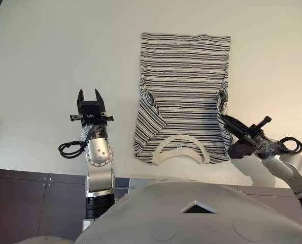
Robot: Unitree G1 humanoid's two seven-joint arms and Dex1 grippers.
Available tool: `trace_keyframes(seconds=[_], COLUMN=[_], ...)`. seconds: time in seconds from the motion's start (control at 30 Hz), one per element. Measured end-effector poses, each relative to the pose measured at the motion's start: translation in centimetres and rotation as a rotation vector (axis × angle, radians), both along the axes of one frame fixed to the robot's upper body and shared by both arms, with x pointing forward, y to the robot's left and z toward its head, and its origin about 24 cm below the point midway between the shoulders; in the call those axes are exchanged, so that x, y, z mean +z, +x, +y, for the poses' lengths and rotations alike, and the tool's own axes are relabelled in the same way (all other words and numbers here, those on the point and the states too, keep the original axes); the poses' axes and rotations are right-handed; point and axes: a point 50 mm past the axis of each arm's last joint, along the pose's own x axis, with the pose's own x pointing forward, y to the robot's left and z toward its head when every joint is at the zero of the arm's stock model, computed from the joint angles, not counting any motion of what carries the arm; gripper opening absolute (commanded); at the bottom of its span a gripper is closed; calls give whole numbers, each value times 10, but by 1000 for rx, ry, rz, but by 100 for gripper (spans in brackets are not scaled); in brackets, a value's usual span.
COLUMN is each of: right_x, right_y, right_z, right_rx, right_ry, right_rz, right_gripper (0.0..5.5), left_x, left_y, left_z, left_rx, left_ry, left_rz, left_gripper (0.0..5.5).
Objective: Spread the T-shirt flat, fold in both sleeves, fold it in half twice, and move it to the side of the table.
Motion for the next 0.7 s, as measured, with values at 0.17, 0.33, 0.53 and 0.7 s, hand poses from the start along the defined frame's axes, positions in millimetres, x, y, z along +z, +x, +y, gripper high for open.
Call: trace_keyframes(seconds=[0.17,0.33,0.53,0.7], right_x=[-6,7,7,9], right_y=[-1,5,-25,-11], right_z=[7,-6,-88,-70], right_rx=[11,24,152,294], right_ry=[-16,22,-269,-285], right_rz=[46,26,340,338], right_gripper=[121,226,337,354], left_x=[1,7,14,12], left_y=[0,-8,-47,-46], left_z=[7,22,41,31], left_rx=[-151,-454,-1095,-1371], left_ry=[70,179,526,606], left_rz=[56,169,444,427], left_gripper=[190,210,307,342])
